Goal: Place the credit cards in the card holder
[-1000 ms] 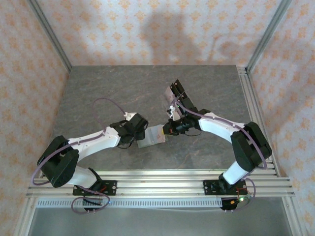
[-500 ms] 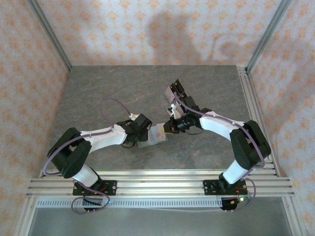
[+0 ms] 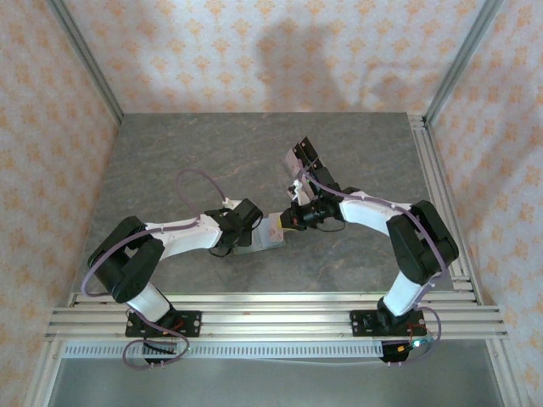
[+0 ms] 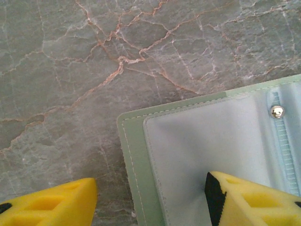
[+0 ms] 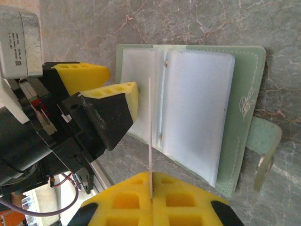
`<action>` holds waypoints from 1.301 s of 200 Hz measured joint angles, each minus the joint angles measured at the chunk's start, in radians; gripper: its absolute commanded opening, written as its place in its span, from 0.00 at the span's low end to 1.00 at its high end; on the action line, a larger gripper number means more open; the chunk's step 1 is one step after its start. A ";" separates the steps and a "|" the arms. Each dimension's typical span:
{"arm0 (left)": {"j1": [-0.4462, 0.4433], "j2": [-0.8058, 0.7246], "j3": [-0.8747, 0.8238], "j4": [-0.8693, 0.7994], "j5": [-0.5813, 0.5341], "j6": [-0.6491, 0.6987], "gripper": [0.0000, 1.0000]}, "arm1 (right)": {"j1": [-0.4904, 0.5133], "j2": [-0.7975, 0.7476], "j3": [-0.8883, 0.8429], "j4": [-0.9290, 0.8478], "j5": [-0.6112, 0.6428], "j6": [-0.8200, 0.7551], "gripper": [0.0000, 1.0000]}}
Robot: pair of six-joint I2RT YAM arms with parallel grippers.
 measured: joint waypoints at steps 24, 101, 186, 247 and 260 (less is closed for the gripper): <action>0.000 -0.003 -0.001 0.001 -0.008 0.028 0.66 | 0.000 0.011 -0.002 0.034 -0.004 0.021 0.00; 0.125 -0.160 -0.051 0.036 0.059 0.041 0.70 | 0.031 0.060 -0.008 0.127 -0.006 0.071 0.00; 0.152 -0.168 -0.135 0.078 0.169 -0.027 0.63 | 0.043 0.132 -0.002 0.150 -0.005 0.070 0.00; 0.152 -0.130 -0.139 0.113 0.182 -0.039 0.62 | 0.066 0.152 0.010 0.195 -0.016 0.078 0.00; 0.152 -0.123 -0.138 0.116 0.181 -0.038 0.62 | 0.069 0.156 0.010 0.205 -0.021 0.082 0.00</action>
